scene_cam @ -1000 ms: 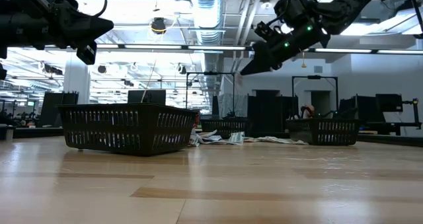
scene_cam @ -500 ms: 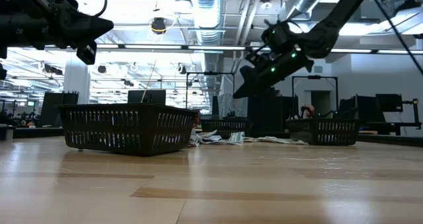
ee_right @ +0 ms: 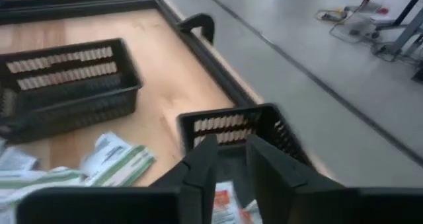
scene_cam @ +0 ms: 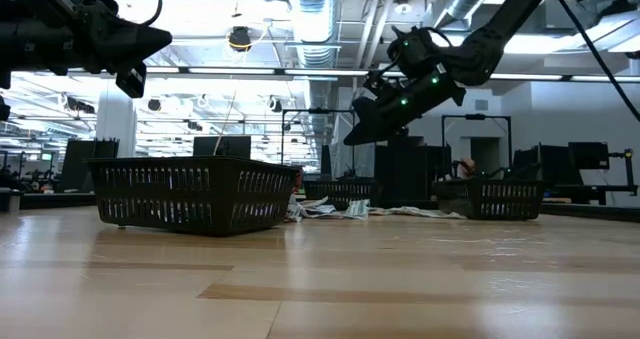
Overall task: Pick & Place First Aid Supplies
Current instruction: Put the orange ointment pack into the top black bin
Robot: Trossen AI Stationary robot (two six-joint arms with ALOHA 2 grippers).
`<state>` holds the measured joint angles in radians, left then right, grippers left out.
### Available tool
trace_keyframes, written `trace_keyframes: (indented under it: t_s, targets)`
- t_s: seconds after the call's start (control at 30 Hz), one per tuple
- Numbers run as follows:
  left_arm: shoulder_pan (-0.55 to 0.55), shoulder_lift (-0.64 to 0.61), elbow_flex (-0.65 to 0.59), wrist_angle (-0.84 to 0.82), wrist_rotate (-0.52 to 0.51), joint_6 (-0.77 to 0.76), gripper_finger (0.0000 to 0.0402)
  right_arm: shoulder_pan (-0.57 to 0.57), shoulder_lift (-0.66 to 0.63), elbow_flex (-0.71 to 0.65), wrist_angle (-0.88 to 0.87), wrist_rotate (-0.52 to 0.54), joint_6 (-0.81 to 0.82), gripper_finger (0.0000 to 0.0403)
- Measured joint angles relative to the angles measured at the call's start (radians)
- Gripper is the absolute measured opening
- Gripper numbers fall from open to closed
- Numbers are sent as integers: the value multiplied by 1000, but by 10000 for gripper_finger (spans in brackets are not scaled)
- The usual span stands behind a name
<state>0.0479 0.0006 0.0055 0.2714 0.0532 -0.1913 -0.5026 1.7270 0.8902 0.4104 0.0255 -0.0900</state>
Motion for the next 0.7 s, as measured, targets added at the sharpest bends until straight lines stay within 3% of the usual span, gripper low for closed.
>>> trace_keyframes:
  t_s: [0.2,0.53,0.7]
  targets:
    - [0,0,0,0,0,0,8,75,-89,0,-152,1,68,90]
    - [0,0,0,1,0,0,8,385,-144,0,-210,4,-40,76]
    - [0,0,0,3,0,0,8,523,-82,-1,-216,127,-21,75]
